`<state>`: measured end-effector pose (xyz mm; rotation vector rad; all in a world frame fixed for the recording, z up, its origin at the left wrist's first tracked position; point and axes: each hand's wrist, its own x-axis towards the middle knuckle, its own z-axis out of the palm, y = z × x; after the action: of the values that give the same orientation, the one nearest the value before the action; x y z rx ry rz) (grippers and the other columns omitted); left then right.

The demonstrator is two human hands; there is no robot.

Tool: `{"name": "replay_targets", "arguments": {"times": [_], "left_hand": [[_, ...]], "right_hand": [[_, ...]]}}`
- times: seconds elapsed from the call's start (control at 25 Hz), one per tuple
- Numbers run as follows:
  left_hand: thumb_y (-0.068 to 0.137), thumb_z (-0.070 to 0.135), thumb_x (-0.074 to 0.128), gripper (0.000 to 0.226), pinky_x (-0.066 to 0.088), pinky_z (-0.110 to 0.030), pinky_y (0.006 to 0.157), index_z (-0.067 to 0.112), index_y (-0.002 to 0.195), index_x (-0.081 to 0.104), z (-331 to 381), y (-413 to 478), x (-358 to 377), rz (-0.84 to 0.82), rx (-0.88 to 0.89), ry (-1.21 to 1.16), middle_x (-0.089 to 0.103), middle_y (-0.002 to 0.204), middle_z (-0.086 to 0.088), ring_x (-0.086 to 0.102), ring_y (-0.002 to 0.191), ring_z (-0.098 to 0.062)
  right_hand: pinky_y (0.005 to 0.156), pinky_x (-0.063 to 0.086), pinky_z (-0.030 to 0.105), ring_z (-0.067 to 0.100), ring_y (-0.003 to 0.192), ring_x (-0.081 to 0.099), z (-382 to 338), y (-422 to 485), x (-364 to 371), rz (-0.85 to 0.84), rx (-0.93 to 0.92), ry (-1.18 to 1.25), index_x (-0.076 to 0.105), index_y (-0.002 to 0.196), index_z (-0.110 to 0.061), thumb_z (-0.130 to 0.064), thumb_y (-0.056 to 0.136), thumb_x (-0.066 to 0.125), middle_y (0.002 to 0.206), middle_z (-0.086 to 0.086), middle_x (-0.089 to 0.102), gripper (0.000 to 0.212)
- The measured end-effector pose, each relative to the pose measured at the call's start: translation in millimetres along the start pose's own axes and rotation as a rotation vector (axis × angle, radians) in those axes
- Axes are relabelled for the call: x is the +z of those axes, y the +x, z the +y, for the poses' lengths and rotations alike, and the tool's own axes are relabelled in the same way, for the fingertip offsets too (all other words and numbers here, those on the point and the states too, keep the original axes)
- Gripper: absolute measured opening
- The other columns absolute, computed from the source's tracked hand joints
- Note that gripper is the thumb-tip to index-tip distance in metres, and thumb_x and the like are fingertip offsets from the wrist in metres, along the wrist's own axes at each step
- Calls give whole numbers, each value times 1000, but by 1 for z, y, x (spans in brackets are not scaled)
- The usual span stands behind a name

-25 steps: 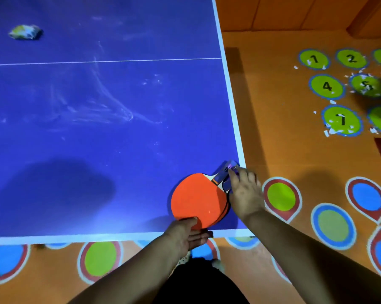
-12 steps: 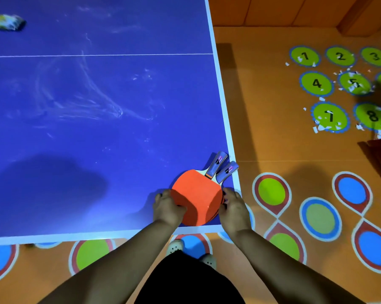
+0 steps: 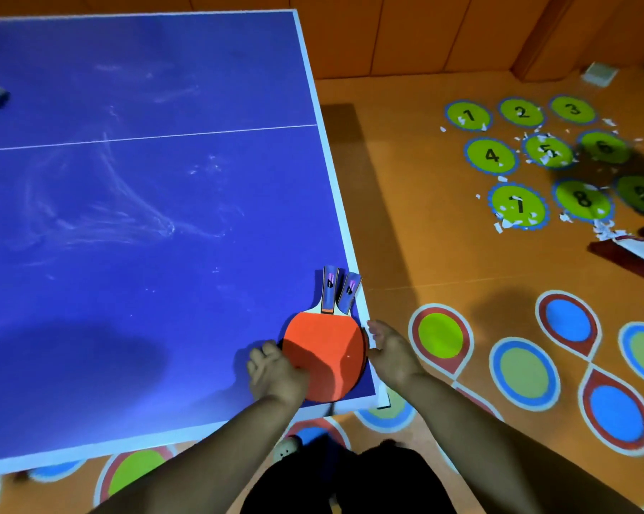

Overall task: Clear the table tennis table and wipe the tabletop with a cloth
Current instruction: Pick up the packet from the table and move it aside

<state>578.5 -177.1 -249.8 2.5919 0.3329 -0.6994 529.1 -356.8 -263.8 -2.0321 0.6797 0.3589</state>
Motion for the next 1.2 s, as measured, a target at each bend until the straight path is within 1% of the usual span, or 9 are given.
{"name": "replay_targets", "arguments": {"times": [0.12,0.24,0.32,0.44,0.52,0.72,0.88,1.0,1.2], "left_hand": [[74,21,65,60,32,-35,96,13,129,42,46,7,0,127,131,-44,41,125,-12,36,119,-32],[75,24,68,46,30,-33,89,13,118,56,109,14,16,218,286,-103,54,114,-11,43,111,-33],[74,13,67,37,31,-31,87,10,110,61,153,14,31,226,348,-177,60,108,-12,49,107,-32],[76,4,62,43,40,-29,92,9,119,59,215,10,53,174,338,-355,59,115,-10,53,110,-26],[76,3,62,43,42,-29,92,11,118,59,243,11,62,199,347,-401,58,114,-8,54,108,-24],[77,6,64,36,40,-27,92,15,111,64,280,43,50,310,292,-338,56,107,-3,51,106,-22],[81,11,62,29,42,-25,84,21,109,64,317,103,20,360,230,-391,52,109,6,48,107,-12],[82,10,60,26,38,-21,74,22,106,64,353,158,-7,377,235,-437,53,108,6,50,100,-10],[83,12,61,24,45,-24,78,23,104,64,424,256,-66,374,216,-477,55,105,5,54,98,-11]], "right_hand": [[87,40,18,18,112,57,4,20,-44,-13,-56,-47,54,131,-9,3,92,46,126,10,61,42],[79,39,13,12,97,59,6,48,-113,-8,-199,-102,64,118,-5,2,92,49,115,10,67,31],[80,44,18,14,94,62,10,70,-168,-13,-271,-154,67,112,-9,-2,92,50,110,9,70,27],[86,49,30,20,99,65,18,102,-243,-3,-310,-261,68,113,-14,-9,94,50,107,6,71,26],[86,49,31,22,101,65,19,122,-278,-30,-328,-325,68,113,-14,-9,93,50,108,6,71,27],[82,50,31,22,99,64,-16,187,-313,-179,-418,-414,67,112,-15,-10,93,49,109,5,70,26],[61,43,24,16,79,60,-74,257,-325,-286,-480,-443,64,113,-19,-14,98,45,100,1,65,24],[54,38,18,19,78,61,-125,316,-332,-286,-515,-471,64,112,-21,-14,96,48,90,-3,63,24],[48,34,11,8,61,52,-214,416,-355,-309,-518,-494,65,110,-23,-16,96,48,77,-11,60,23]]}}
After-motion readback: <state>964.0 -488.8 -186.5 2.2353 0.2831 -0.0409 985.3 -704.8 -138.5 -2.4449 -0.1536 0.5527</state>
